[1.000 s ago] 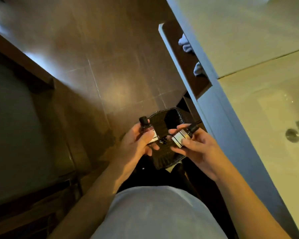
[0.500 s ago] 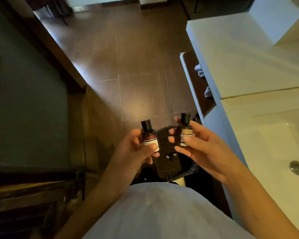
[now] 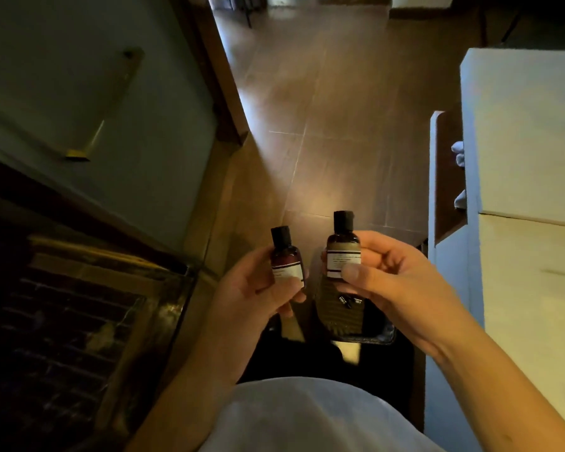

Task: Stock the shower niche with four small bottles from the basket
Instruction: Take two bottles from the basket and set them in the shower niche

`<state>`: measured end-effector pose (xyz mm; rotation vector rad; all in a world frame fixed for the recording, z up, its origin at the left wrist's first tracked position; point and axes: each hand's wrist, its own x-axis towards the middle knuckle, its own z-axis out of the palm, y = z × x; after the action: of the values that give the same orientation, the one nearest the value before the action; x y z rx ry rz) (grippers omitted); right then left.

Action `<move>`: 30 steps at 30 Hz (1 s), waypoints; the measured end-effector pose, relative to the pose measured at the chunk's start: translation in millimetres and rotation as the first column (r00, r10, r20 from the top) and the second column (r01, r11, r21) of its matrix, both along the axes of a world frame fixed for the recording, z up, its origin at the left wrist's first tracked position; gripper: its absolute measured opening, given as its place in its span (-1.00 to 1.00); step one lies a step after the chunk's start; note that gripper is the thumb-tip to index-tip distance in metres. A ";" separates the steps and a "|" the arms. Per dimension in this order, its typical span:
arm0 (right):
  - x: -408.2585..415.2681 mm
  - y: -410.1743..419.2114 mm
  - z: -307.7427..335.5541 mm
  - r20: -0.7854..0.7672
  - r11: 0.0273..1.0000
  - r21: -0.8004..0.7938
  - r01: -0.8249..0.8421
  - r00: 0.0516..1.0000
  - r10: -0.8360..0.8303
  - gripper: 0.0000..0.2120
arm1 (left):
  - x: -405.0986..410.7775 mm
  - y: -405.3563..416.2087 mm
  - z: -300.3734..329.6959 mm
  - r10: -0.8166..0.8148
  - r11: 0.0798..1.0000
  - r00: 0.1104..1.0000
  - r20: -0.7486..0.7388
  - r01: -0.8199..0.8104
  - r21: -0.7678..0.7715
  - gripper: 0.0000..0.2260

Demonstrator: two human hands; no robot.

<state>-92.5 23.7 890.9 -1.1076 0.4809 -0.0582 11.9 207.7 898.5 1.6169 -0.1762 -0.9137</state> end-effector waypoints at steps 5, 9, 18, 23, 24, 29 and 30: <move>16.4 13.8 12.0 0.083 0.996 0.031 -0.084 0.993 0.081 -0.64 | -3.1 21.5 13.1 0.099 0.995 0.994 0.056 -0.097 -0.039 -0.69; 36.5 33.1 14.4 0.125 0.990 0.037 -0.133 0.984 0.128 -0.62 | 2.1 49.7 15.3 0.180 0.983 0.980 0.088 -0.176 -0.048 -0.61; 117.7 128.2 3.4 0.088 0.925 0.004 -0.379 0.922 0.377 -0.42 | 28.5 156.7 13.7 0.367 0.927 0.929 0.039 -0.362 -0.102 -0.73; 165.1 215.1 11.0 0.068 0.865 -0.011 -0.502 0.863 0.501 -0.67 | 53.2 232.1 12.0 0.466 0.879 0.885 -0.009 -0.464 -0.112 -0.75; 174.3 234.0 11.2 0.060 0.852 -0.021 -0.524 0.850 0.524 -0.70 | 59.5 247.6 9.1 0.504 0.855 0.863 -0.029 -0.503 -0.122 -0.85; 219.7 325.7 9.6 0.057 0.757 -0.042 -0.652 0.755 0.653 -0.62 | 82.2 335.0 5.4 0.626 0.750 0.778 -0.060 -0.621 -0.227 -0.68; 228.9 342.9 8.7 0.062 0.729 -0.043 -0.683 0.726 0.684 -0.54 | 84.0 353.3 5.4 0.640 0.736 0.767 -0.055 -0.632 -0.241 -0.66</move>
<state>136.4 366.6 899.6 -1.2392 -0.0262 0.5541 95.9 561.0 903.9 1.3149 0.2358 -0.3093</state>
